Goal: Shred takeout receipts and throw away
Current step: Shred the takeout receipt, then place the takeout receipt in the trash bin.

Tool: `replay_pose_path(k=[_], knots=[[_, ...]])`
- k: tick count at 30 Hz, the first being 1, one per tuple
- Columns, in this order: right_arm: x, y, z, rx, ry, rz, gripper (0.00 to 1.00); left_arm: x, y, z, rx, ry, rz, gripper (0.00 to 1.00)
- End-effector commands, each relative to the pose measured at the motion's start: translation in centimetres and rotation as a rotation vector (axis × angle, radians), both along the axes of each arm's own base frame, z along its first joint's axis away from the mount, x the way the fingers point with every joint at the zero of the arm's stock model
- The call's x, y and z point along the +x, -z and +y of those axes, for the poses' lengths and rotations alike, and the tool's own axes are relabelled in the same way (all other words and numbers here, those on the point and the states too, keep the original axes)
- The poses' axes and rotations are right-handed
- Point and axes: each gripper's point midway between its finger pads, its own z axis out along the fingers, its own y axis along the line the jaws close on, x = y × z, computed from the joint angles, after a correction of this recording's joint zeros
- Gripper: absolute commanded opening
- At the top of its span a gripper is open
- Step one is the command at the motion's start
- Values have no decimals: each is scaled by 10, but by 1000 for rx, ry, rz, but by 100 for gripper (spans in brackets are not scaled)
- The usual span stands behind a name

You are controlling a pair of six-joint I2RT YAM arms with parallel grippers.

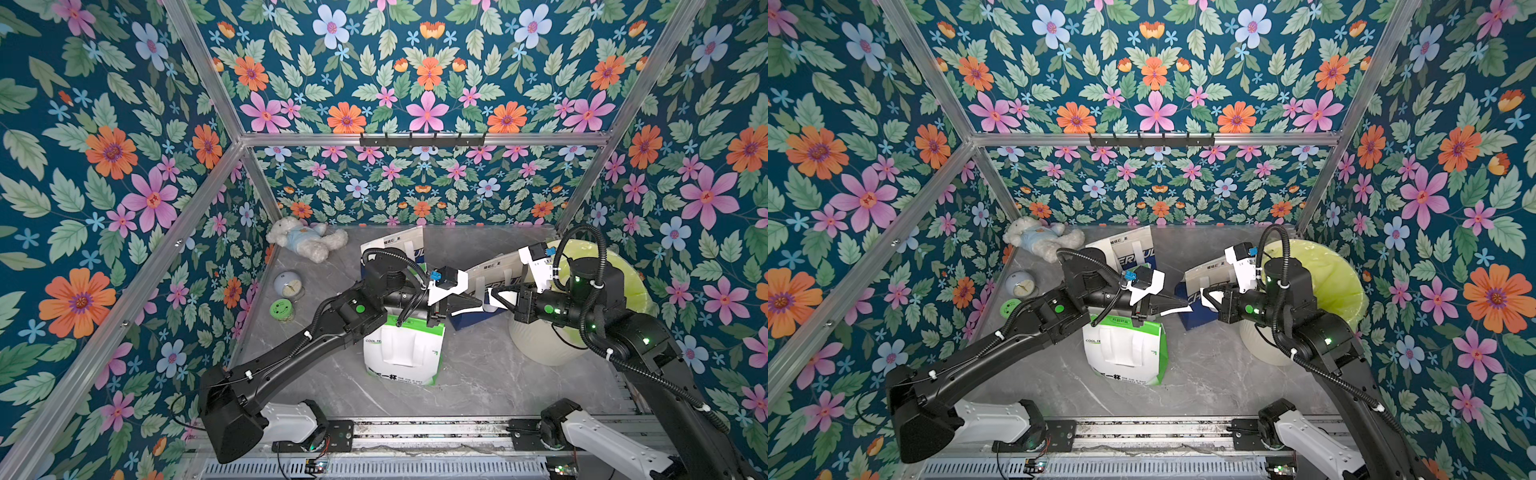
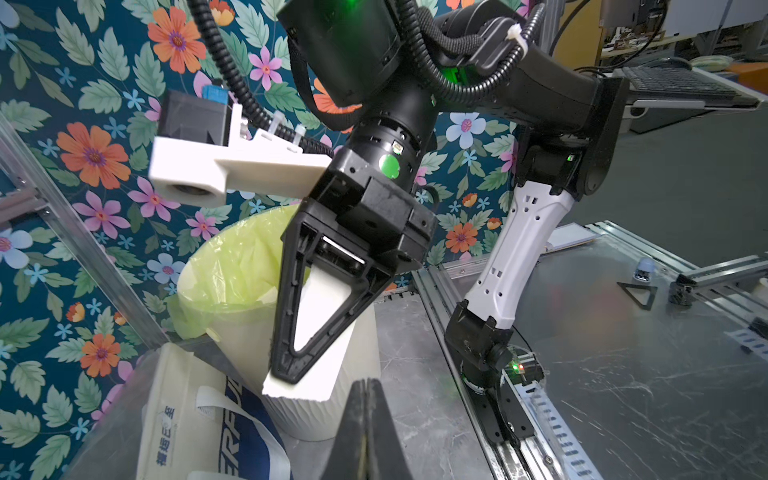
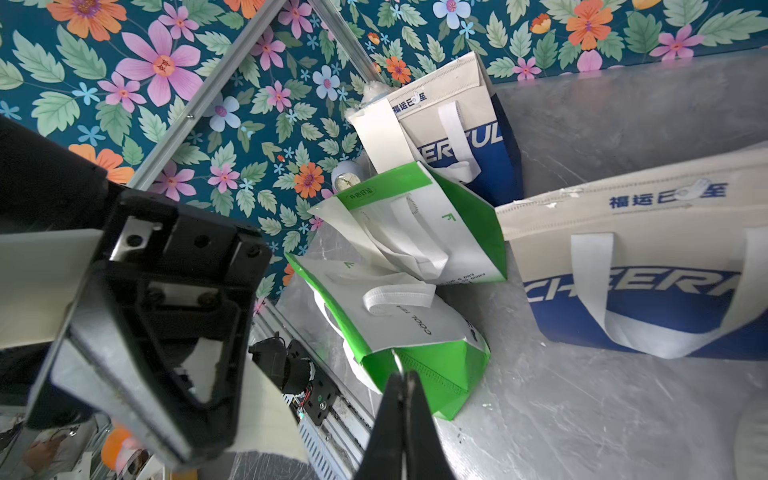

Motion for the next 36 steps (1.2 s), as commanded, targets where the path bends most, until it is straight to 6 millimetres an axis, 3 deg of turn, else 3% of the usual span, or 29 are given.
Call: replay_pose_path(k=[1, 7, 12, 16, 23, 28, 32, 36], knots=[[7, 5, -22, -61, 129, 3, 0, 11, -23, 5, -99, -91, -67, 0], [18, -5, -102, -235, 548, -55, 0, 25, -31, 7, -137, -182, -61, 0], [1, -19, -181, -318, 943, -92, 0, 30, -32, 6, -147, -203, -34, 0], [-12, -24, -212, -382, 1092, -140, 0, 32, -29, 3, -139, -203, -16, 0], [8, 3, -208, -459, 1071, -93, 0, 32, -22, -5, -121, -193, 8, 0], [29, 45, -196, -395, 968, 123, 1, 34, -17, -5, -102, -204, 19, 0], [33, 53, -185, -297, 901, 196, 55, 35, -13, -5, -89, -211, 22, 0], [33, 52, -175, -272, 851, 238, 72, 37, -9, -6, -81, -217, 22, 0]])
